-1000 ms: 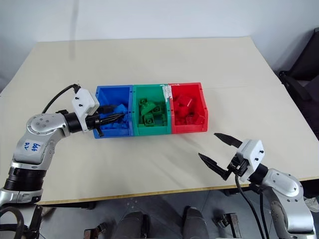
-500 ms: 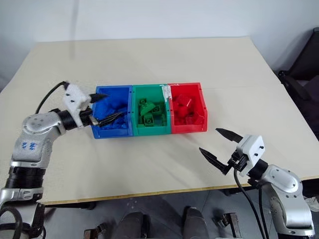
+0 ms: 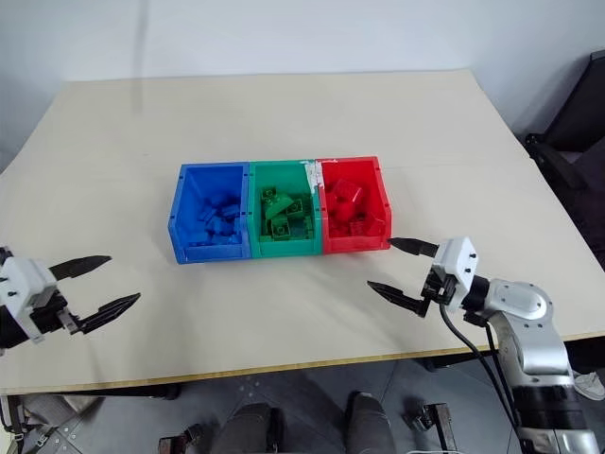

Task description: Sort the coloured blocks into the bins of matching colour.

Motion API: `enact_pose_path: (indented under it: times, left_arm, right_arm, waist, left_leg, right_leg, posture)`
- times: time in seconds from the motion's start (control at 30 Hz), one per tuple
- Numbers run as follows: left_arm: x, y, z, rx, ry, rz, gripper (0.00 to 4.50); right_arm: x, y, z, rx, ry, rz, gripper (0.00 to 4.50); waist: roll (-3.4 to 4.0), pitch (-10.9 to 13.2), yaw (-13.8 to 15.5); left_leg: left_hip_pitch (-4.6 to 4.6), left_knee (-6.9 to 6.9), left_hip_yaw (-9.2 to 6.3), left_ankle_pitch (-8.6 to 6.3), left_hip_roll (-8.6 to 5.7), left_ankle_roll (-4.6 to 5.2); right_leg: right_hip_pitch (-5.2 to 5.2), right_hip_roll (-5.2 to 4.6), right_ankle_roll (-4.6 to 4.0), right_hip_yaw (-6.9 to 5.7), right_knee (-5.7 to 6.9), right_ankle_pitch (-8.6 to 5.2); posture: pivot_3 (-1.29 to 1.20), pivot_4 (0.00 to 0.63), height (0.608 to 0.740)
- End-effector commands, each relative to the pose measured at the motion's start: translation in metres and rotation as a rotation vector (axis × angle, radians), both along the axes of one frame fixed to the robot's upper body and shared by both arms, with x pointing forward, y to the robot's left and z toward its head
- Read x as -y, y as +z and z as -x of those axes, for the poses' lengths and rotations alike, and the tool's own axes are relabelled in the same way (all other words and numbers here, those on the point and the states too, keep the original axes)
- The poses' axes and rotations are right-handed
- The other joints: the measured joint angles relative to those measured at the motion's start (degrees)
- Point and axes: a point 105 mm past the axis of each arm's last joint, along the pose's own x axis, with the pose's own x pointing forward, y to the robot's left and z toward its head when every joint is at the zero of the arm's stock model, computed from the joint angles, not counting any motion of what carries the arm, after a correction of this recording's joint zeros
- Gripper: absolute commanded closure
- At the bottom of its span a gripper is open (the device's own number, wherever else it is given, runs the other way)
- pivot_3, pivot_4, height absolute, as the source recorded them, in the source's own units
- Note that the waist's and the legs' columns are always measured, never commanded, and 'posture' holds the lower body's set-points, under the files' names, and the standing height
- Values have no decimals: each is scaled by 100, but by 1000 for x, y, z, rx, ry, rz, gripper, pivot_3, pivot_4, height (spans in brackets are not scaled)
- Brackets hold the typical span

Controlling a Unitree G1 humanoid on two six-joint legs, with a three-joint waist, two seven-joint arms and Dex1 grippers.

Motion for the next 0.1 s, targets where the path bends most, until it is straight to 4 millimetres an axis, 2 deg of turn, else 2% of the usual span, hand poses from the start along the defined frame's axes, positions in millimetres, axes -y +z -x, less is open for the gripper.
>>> enact_pose_path:
  times: [0.03,0.1]
  left_arm:
    - [10,17,0,102,5,5,42]
    - [16,15,2,104,3,29,42]
  right_arm:
    - [2,7,-2,45,11,3,0]
    - [3,7,-3,49,5,-1,0]
  waist:
    - [-1,-1,19]
    - [-2,-1,15]
  left_leg:
    - [-1,1,0,0,-1,0]
    - [0,2,0,-1,-2,1]
  right_leg:
    - [1,-1,0,0,1,0]
    - [1,-3,0,0,0,1]
  posture:
    - [0,150,740]
    - [0,150,740]
